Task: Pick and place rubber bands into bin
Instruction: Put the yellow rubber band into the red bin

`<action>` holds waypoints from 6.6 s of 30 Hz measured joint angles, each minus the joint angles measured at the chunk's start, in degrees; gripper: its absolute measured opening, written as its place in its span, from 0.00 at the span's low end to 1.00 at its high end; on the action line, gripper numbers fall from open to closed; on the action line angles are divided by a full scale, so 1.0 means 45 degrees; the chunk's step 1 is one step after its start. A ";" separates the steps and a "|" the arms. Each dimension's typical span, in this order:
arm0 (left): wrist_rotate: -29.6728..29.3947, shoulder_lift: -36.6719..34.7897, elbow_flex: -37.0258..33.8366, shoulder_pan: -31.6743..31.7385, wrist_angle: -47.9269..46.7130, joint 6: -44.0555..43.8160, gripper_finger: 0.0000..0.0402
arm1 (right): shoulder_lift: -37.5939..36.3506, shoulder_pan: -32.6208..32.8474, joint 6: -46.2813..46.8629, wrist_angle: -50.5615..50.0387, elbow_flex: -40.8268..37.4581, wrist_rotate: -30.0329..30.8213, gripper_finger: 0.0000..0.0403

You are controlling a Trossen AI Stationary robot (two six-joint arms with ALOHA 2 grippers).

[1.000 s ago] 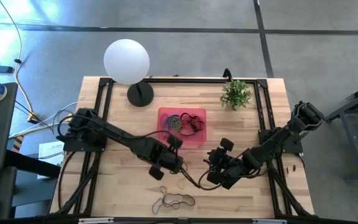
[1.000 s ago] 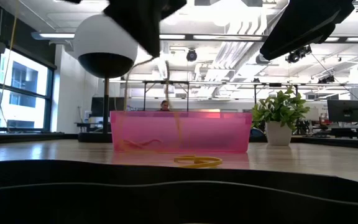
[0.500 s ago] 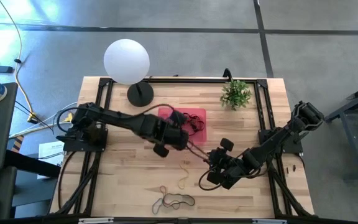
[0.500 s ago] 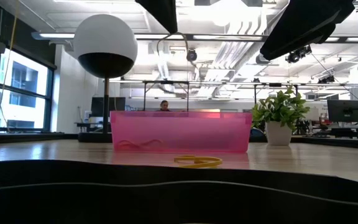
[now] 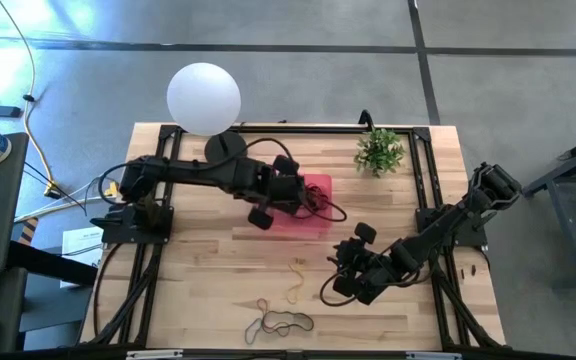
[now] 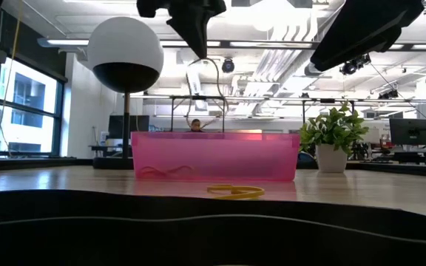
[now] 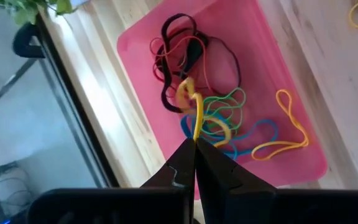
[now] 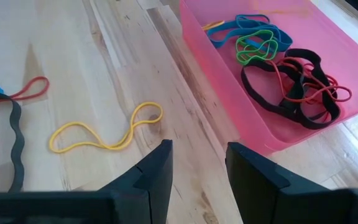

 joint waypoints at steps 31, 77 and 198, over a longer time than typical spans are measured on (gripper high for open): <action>0.2096 0.2040 -0.0015 0.0574 -0.1197 -0.0332 0.15 | 0.0000 0.0206 0.0077 0.0282 0.0000 0.0000 0.35; -0.6623 -0.3808 -0.4864 -1.2377 -0.4309 -1.8589 0.37 | 0.4818 -0.3449 -0.0698 0.3138 0.2229 -0.7518 0.35; -0.7400 -0.3798 -0.5105 -1.2419 -0.4304 -1.9077 0.37 | 0.1889 -0.7778 -0.6643 0.6223 0.2220 -0.7653 0.00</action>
